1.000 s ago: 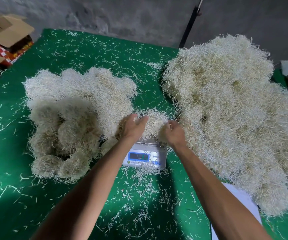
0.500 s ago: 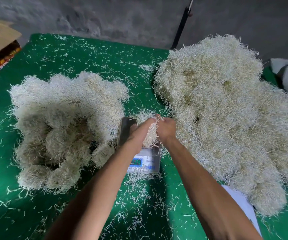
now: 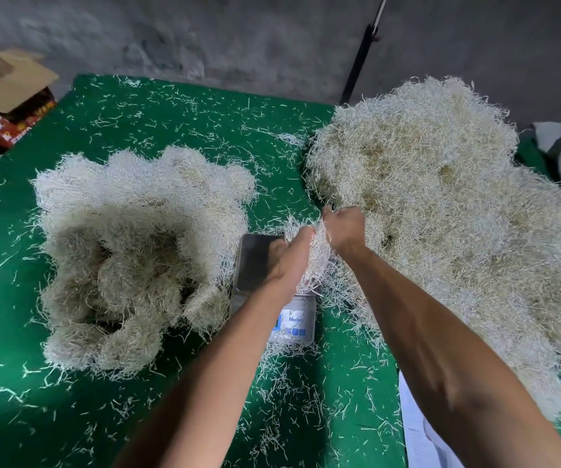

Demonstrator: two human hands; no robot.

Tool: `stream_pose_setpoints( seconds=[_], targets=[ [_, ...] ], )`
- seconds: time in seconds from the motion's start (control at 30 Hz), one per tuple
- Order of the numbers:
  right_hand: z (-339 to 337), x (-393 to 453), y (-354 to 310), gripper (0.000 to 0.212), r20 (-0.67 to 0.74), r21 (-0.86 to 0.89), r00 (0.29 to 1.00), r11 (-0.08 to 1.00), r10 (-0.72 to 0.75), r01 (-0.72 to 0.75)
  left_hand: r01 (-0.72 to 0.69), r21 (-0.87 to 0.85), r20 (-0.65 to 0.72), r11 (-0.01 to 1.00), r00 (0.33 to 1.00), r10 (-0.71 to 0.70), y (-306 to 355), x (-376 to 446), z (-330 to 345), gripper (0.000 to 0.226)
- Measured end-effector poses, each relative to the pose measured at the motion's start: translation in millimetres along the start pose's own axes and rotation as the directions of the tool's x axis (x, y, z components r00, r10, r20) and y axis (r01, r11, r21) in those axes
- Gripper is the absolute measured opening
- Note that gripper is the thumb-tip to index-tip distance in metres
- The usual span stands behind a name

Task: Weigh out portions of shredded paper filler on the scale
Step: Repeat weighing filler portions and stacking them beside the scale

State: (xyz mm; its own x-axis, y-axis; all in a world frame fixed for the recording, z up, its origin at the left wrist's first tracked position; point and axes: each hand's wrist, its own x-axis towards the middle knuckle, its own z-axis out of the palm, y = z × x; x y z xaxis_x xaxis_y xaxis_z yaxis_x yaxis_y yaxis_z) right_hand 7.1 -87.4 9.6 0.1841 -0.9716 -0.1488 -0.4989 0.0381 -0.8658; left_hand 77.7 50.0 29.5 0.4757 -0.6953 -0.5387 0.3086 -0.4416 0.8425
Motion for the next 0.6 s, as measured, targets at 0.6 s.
stream_pose_setpoints(
  seconds=[0.6],
  targets=[
    [-74, 20, 23, 0.090, 0.123, 0.262, 0.926, 0.888, 0.357, -0.377, 0.074, -0.197, -0.104, 0.978, 0.990, -0.096, -15, 7, -74, 0.058]
  ],
)
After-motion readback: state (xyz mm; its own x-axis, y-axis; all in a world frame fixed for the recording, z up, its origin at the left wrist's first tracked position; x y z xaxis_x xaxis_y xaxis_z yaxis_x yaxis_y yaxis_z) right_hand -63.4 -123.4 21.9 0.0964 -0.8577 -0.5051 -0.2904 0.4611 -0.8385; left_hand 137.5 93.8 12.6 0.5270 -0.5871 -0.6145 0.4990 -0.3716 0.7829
